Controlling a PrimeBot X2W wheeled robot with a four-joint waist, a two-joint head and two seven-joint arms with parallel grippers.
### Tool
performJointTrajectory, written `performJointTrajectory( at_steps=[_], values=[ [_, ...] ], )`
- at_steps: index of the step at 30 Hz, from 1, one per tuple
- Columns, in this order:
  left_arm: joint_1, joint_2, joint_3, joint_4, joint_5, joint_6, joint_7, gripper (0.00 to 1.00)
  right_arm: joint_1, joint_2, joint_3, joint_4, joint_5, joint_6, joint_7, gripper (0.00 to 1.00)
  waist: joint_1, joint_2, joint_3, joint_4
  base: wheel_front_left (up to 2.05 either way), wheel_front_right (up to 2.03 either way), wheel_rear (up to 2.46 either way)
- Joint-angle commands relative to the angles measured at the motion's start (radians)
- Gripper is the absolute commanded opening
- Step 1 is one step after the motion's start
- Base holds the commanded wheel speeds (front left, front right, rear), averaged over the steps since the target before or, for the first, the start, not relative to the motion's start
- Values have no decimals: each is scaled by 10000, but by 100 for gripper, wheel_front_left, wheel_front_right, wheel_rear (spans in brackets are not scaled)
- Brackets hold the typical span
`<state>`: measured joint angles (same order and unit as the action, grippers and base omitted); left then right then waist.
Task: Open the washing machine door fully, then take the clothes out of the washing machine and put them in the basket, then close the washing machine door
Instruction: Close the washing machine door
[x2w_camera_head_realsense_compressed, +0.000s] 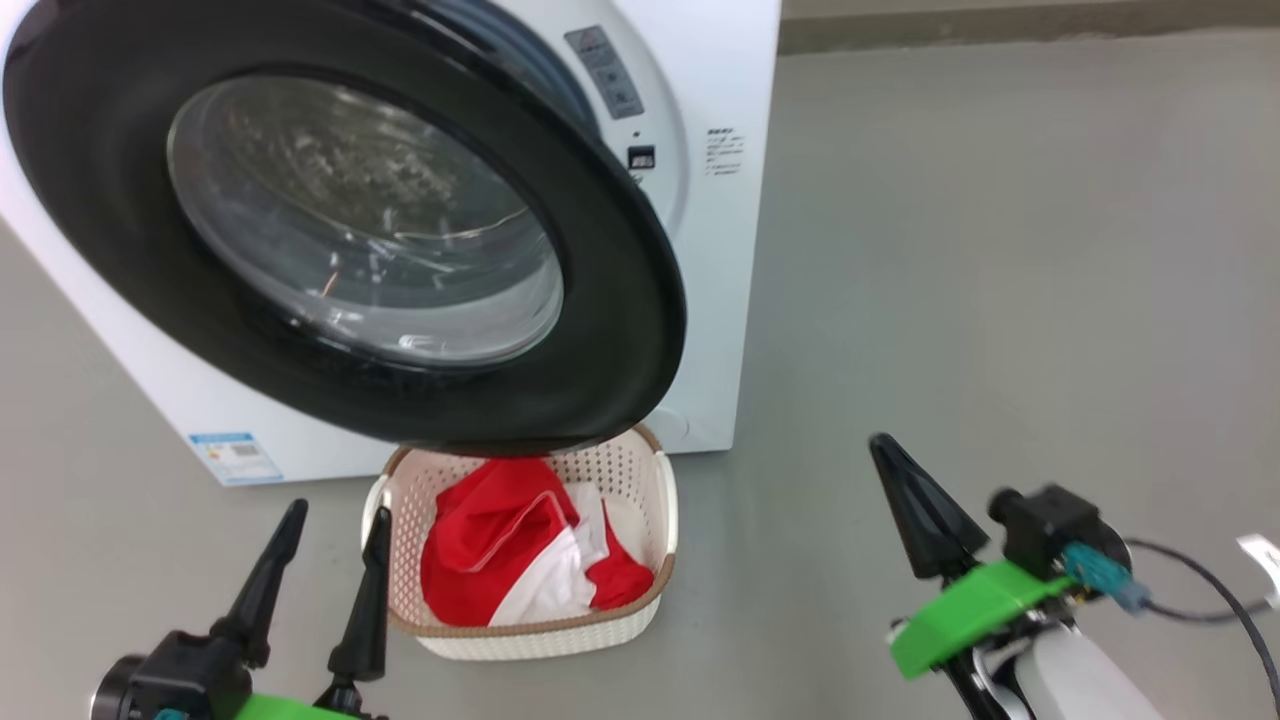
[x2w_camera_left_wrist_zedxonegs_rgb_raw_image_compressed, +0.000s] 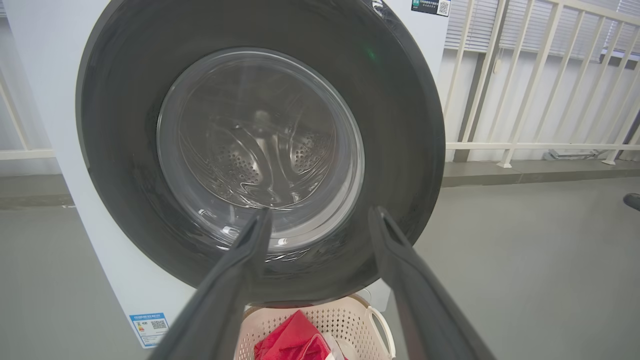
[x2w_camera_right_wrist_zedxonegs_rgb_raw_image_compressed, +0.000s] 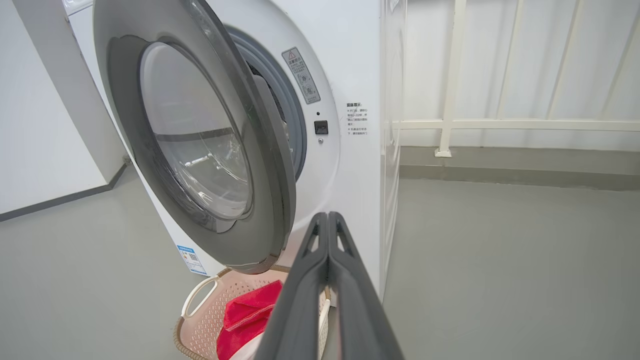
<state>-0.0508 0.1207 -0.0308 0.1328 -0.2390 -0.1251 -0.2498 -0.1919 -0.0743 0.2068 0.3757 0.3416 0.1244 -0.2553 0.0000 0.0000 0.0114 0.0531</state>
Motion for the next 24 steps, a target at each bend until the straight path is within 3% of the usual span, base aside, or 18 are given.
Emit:
performJointTrajectory(
  at_steps=[1,8,15,24],
  values=[
    [-530,148,297,-315,18,-55,-120,100,-697,-142,526,59,271,63,-65,0,0,0,328,313,0,0,0],
    [-874,92,101,-389,-9,-55,-120,100,-2704,-804,2685,1374,1739,63,38,0,0,0,898,887,0,0,0],
    [-1364,50,-142,-482,-63,-55,-120,100,-4790,-1533,5028,1757,3595,63,703,0,0,0,1678,1498,0,0,0],
    [-1874,-120,-235,-658,-260,-55,-120,100,-7042,-2019,6351,2373,4703,63,450,0,0,0,2658,1908,0,0,0]
  ],
)
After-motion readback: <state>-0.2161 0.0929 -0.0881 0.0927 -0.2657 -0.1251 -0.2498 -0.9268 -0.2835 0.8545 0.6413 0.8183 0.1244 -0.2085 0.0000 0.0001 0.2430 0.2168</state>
